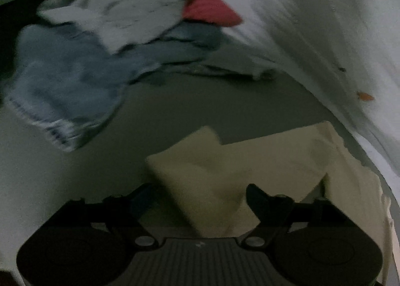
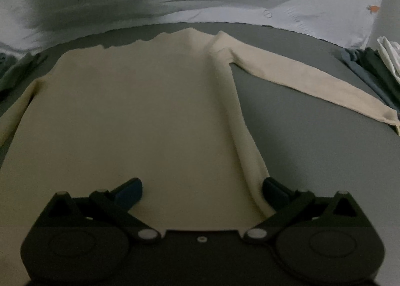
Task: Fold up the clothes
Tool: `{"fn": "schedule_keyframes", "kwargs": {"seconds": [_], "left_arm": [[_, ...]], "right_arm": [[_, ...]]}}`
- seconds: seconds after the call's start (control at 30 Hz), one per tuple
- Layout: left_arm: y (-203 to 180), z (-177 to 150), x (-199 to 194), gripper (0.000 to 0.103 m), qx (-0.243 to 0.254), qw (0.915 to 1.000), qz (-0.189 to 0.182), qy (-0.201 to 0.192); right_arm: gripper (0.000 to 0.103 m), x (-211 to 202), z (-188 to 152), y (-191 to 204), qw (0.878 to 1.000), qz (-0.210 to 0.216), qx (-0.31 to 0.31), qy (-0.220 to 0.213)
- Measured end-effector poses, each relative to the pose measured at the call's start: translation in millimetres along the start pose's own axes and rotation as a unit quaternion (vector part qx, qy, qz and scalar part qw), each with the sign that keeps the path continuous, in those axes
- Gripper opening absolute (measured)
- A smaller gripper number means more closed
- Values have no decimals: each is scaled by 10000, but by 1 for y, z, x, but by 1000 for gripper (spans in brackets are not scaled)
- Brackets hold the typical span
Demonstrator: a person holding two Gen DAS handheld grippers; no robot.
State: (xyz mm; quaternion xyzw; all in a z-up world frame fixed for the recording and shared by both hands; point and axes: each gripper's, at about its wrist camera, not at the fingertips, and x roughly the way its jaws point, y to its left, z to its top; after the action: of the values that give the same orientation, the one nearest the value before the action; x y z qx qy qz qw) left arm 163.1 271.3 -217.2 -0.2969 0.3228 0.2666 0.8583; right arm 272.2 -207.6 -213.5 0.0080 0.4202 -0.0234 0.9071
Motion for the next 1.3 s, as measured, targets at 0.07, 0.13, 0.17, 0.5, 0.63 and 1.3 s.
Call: {"fn": "schedule_keyframes", "kwargs": {"seconds": [0.07, 0.13, 0.17, 0.5, 0.63, 1.3], "left_arm": [[-6, 1, 4, 34, -7, 9999, 7, -164], [-6, 4, 6, 7, -294, 9991, -257, -186], [-6, 4, 5, 7, -519, 9976, -422, -201], [-48, -10, -7, 15, -1354, 9648, -2243, 217], [-36, -19, -4, 20, -1581, 9705, -1759, 474], [-34, 43, 38, 23, -328, 9718, -1756, 1539]], "right_arm": [[103, 0, -1, 0, 9999, 32, -78, 74], [103, 3, 2, 1, 9998, 48, -118, 175], [103, 4, 4, 1, 9996, 49, -110, 246], [103, 14, 23, -3, 9963, 259, -162, 800], [103, 7, 27, -14, 9946, 680, 398, 676], [36, 57, 40, 135, 8308, 4499, 2832, 1647]]}}
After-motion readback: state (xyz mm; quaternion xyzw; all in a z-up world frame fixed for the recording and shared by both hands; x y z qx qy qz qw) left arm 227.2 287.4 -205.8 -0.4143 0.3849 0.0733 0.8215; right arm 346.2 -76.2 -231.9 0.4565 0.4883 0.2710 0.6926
